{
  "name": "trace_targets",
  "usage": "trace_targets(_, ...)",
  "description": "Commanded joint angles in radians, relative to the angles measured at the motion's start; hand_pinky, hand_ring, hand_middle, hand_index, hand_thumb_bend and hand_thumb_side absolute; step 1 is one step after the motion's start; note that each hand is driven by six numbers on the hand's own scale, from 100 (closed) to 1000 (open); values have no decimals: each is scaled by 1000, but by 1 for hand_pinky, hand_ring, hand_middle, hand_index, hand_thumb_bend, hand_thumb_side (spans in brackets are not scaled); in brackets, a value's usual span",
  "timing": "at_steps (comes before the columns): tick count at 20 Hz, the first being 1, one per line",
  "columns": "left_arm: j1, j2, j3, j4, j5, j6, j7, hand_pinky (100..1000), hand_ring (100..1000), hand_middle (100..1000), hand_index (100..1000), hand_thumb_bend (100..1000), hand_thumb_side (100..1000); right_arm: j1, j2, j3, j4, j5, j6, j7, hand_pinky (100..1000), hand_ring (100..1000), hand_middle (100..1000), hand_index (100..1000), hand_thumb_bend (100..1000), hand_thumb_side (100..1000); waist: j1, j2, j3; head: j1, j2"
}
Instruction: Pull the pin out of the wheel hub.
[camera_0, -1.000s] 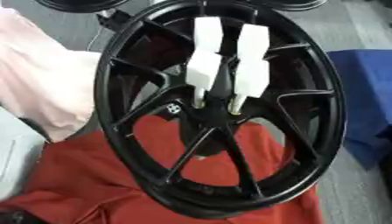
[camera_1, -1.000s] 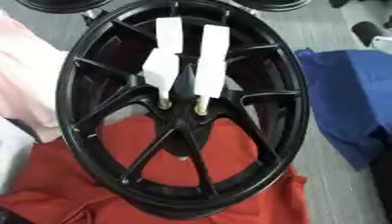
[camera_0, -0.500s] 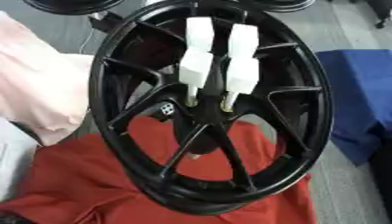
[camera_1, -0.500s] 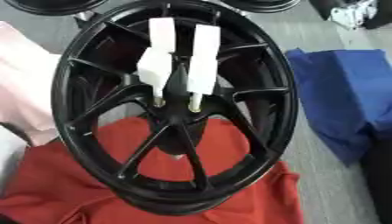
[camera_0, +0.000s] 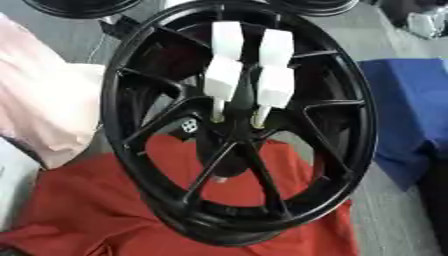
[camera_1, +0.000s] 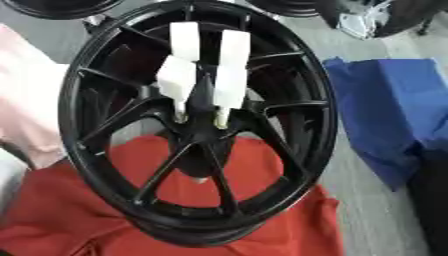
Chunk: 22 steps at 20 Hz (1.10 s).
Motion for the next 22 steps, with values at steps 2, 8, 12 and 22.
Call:
trace_targets(2,7,33,14,-12,-6,1,9,699,560,533,762,329,635,-20,44,9,-29,44,-130,161,856,803,703,788,100,233,2,-22,-9,20,5)
trace_targets(8,12,36,17,-12,-7,2,12,699,560,533,762,327,637,-7,84,24,-49,94,-98,161,854,801,709,792,100,270,1,-20,-16,28,5)
trace_targets(12,13,36,18,-11,-6,3,14,700,561,533,762,326,638,5,105,34,-52,136,-91,161,849,793,718,797,100,329,0,-17,-18,28,5)
trace_targets(22,16,38,19,-11,-7,4,15,700,562,534,762,323,642,23,146,65,-29,316,-91,161,827,775,740,806,100,433,-6,-16,-23,40,5)
